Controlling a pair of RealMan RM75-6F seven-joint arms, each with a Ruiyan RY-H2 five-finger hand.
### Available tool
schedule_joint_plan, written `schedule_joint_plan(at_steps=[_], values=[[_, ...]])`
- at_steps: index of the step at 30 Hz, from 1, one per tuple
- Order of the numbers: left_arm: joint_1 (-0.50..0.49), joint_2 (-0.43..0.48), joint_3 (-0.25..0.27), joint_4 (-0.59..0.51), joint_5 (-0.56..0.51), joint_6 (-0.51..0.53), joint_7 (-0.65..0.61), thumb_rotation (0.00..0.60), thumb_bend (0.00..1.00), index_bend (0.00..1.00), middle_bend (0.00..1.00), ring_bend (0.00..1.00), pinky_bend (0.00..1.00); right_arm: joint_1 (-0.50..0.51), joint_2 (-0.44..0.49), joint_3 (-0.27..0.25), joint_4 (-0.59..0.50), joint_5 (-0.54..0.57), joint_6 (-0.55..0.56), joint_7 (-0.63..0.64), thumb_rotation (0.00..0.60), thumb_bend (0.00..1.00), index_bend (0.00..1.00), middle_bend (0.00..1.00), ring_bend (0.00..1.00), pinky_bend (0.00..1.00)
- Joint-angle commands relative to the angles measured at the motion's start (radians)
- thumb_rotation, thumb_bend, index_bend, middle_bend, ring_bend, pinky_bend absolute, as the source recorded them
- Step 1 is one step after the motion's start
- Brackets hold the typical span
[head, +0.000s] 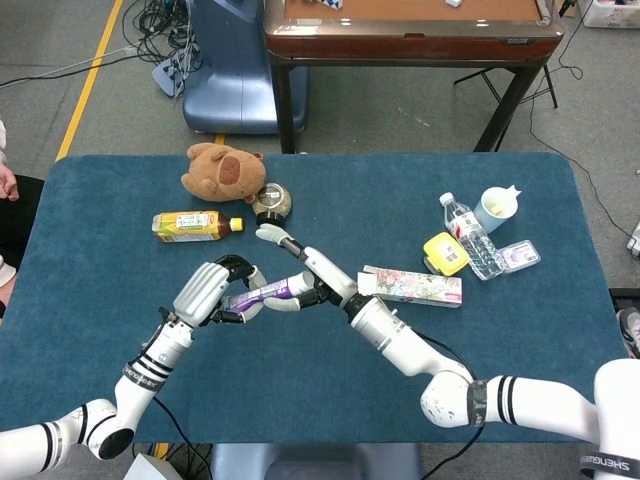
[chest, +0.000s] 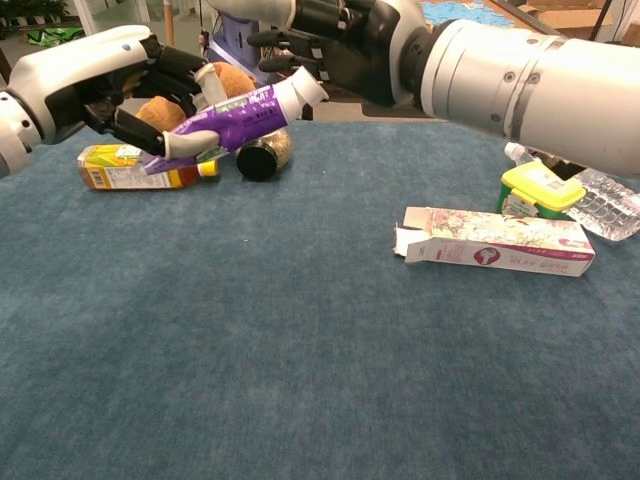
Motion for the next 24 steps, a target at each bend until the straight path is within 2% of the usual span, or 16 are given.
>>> schedule_joint_plan(at_steps=[1,5,12,24], values=[[-0.001,-0.002,-0.001,0.001,-0.001,0.0,0.0,0.6,0.46,0.66,0.7,0.48,0.25,0.004,-0.008,0.004,0.007,-0.001,-0.006,0.016,0.443,0.0,0.0,0.0,0.0,0.0],[-0.004,-0.005,-0.003,0.003,-0.004,-0.004,0.0,0.6,0.46,0.66,0.7,0.48,0.25,0.009,-0.02,0.01,0.015,-0.002,-0.011,0.039,0.422,0.0,0.0,0.0,0.0,0.0],[-0.007,-0.007,-0.005,0.005,-0.007,-0.004,0.0,0.6,0.46,0.67,0.7,0.48,0.25,0.02,-0.036,0.018,0.028,0.004,-0.025,0.062,0.28,0.0,0.0,0.0,0.0,0.0],[-0.007,-0.009,-0.013,0.019,-0.02,-0.002,-0.021,0.6,0.46,0.67,0.7,0.48,0.25,0.028,-0.068,0.033,0.048,0.014,-0.027,0.096,0.266,0.0,0.0,0.0,0.0,0.0]])
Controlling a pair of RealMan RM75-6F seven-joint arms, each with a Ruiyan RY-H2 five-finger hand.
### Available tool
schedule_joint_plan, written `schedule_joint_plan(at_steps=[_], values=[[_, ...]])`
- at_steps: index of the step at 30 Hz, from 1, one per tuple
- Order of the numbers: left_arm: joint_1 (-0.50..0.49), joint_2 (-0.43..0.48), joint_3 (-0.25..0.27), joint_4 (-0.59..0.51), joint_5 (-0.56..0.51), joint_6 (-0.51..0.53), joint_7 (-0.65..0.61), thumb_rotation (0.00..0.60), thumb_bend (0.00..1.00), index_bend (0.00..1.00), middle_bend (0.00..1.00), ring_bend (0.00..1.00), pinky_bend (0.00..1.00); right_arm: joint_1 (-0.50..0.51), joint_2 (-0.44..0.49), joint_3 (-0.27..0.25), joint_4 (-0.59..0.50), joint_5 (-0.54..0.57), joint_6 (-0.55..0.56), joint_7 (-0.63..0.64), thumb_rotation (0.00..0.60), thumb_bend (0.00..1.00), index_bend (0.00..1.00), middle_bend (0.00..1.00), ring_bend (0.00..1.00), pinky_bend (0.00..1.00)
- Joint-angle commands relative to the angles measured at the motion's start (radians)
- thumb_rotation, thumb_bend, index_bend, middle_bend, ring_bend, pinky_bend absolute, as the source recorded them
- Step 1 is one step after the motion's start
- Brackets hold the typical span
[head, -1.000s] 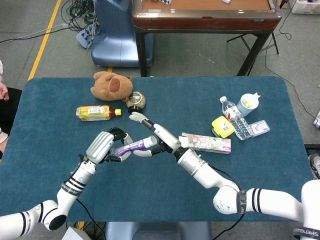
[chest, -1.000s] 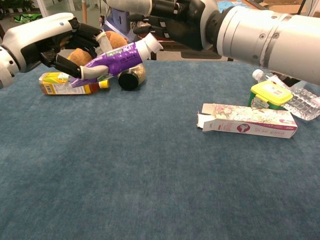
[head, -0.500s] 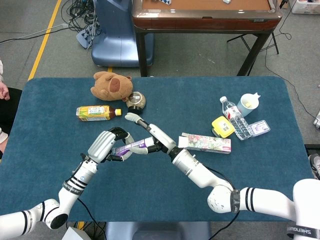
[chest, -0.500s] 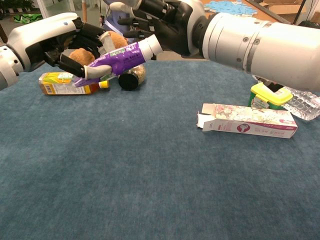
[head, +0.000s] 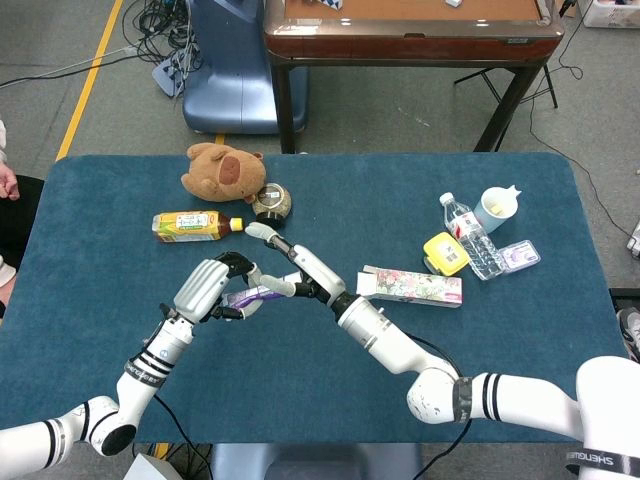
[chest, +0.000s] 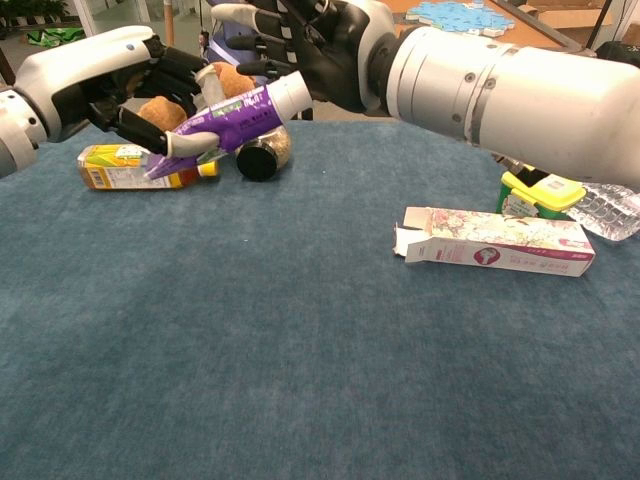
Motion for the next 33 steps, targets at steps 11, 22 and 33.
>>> schedule_joint_plan(at_steps=[11,22,33], values=[[0.002,0.001,-0.014,0.011,-0.019,0.002,-0.038,0.6,0.46,0.67,0.7,0.48,0.25,-0.024,-0.05,0.013,0.026,-0.035,0.064,0.091,0.266,0.0,0.0,0.0,0.0,0.0],[0.004,0.004,-0.031,0.008,-0.041,0.0,-0.062,0.6,0.46,0.67,0.7,0.48,0.25,-0.04,-0.104,0.028,0.069,-0.061,0.143,0.164,0.264,0.0,0.0,0.0,0.0,0.0],[0.002,0.006,-0.035,0.004,-0.05,-0.006,-0.057,0.6,0.46,0.67,0.7,0.48,0.25,-0.028,-0.136,0.023,0.103,-0.078,0.146,0.205,0.264,0.0,0.0,0.0,0.0,0.0]])
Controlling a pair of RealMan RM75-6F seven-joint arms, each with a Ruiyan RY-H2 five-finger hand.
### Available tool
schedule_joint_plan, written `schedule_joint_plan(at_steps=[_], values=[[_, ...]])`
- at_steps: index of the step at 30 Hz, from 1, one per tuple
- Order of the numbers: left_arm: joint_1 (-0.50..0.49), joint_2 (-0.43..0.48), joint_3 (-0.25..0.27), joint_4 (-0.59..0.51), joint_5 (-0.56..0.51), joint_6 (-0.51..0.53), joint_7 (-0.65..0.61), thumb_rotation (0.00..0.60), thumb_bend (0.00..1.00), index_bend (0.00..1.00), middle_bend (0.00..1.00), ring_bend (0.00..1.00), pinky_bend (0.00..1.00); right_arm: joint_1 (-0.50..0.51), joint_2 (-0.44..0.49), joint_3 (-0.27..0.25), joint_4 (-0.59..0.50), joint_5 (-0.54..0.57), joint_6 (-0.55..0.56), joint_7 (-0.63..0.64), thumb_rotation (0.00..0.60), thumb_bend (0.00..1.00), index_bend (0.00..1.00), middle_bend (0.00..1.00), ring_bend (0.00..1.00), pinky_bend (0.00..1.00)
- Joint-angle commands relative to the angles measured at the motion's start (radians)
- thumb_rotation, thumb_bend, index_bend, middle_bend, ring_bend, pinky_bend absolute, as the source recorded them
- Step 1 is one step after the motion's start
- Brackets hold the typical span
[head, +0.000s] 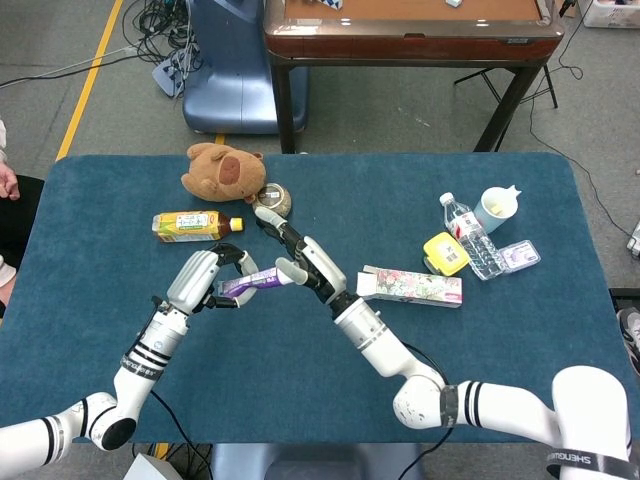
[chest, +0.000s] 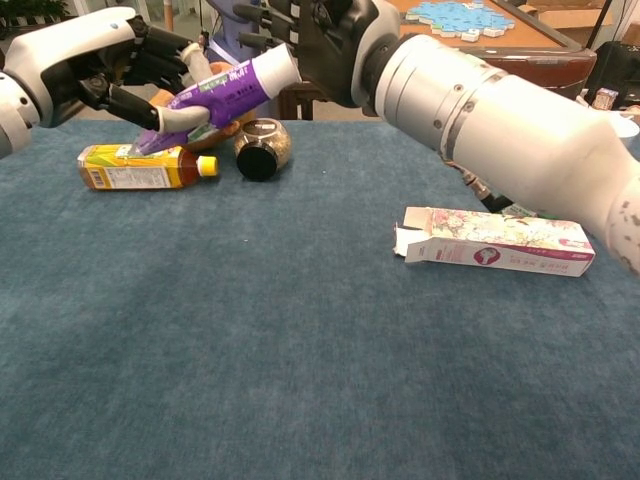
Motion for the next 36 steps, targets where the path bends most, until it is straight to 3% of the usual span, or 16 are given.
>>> schedule_joint_plan(at_steps=[1,27,36], values=[[-0.001,-0.001,0.0,0.001,0.0,-0.001,-0.001,0.6,0.46,0.67,0.7,0.48,0.25,0.003,-0.005,0.002,0.004,-0.003,0.002,0.008,0.264,0.0,0.0,0.0,0.0,0.0],[-0.007,-0.005,-0.008,0.013,-0.004,-0.005,-0.006,0.6,0.46,0.67,0.7,0.48,0.25,0.029,-0.023,-0.005,0.008,-0.027,-0.002,0.034,0.263,0.0,0.0,0.0,0.0,0.0],[0.007,0.01,0.011,0.029,0.019,0.009,-0.012,0.6,0.46,0.66,0.7,0.48,0.25,0.002,0.051,-0.016,-0.046,-0.056,0.021,0.007,0.264,0.0,0.0,0.0,0.0,0.0]])
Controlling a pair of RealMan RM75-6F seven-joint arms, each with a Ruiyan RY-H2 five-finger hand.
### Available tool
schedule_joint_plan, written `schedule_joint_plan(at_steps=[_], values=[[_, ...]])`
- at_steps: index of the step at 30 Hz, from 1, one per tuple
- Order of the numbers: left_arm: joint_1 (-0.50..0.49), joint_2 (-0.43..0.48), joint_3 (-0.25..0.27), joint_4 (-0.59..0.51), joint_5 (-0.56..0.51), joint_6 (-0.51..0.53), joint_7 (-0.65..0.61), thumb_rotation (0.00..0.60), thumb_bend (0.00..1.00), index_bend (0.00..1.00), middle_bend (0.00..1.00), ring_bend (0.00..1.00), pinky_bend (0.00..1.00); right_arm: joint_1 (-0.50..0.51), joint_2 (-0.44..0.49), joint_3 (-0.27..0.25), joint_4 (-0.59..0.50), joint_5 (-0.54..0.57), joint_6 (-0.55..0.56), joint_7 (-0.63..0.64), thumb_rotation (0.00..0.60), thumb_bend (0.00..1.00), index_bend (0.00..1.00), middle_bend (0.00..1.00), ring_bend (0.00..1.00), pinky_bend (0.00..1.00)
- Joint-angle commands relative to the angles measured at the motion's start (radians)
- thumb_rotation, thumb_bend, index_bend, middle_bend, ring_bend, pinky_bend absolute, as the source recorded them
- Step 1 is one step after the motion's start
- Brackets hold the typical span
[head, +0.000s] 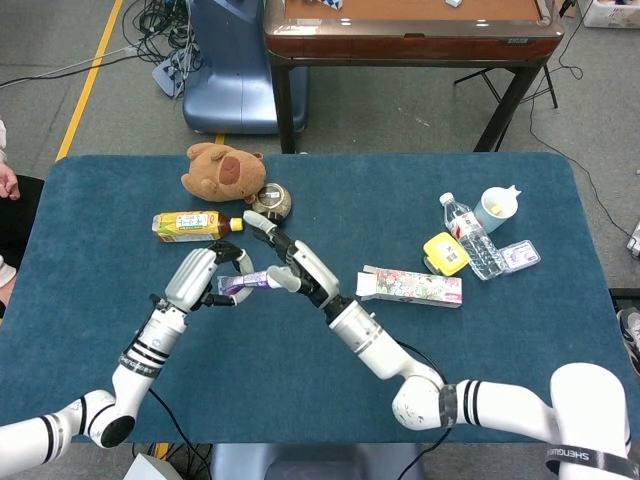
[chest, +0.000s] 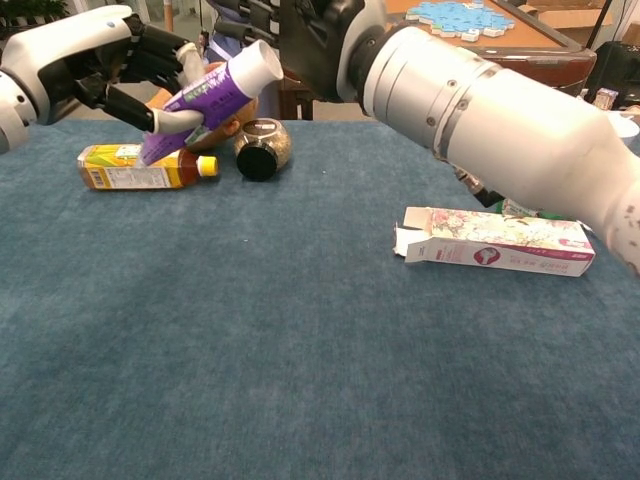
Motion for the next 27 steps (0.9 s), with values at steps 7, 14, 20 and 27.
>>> schedule_joint_plan(at_steps=[7,14,20,27], values=[[0.008,0.006,0.029,0.033,0.038,0.011,0.018,0.6,0.46,0.66,0.7,0.47,0.25,-0.041,0.11,-0.015,-0.069,-0.016,0.016,-0.051,0.264,0.0,0.0,0.0,0.0,0.0],[-0.009,0.007,0.083,0.119,0.081,-0.035,0.107,0.6,0.46,0.64,0.68,0.46,0.25,-0.075,0.225,-0.047,-0.093,-0.049,0.015,-0.096,0.263,0.0,0.0,0.0,0.0,0.0],[-0.026,-0.032,0.132,0.234,0.102,-0.08,0.244,0.6,0.45,0.6,0.64,0.45,0.25,-0.115,0.334,-0.085,-0.112,-0.081,0.024,-0.146,0.264,0.0,0.0,0.0,0.0,0.0],[-0.035,-0.096,0.149,0.321,0.058,-0.145,0.315,0.6,0.45,0.51,0.58,0.42,0.25,-0.16,0.417,-0.139,-0.12,-0.105,0.039,-0.182,0.264,0.0,0.0,0.0,0.0,0.0]])
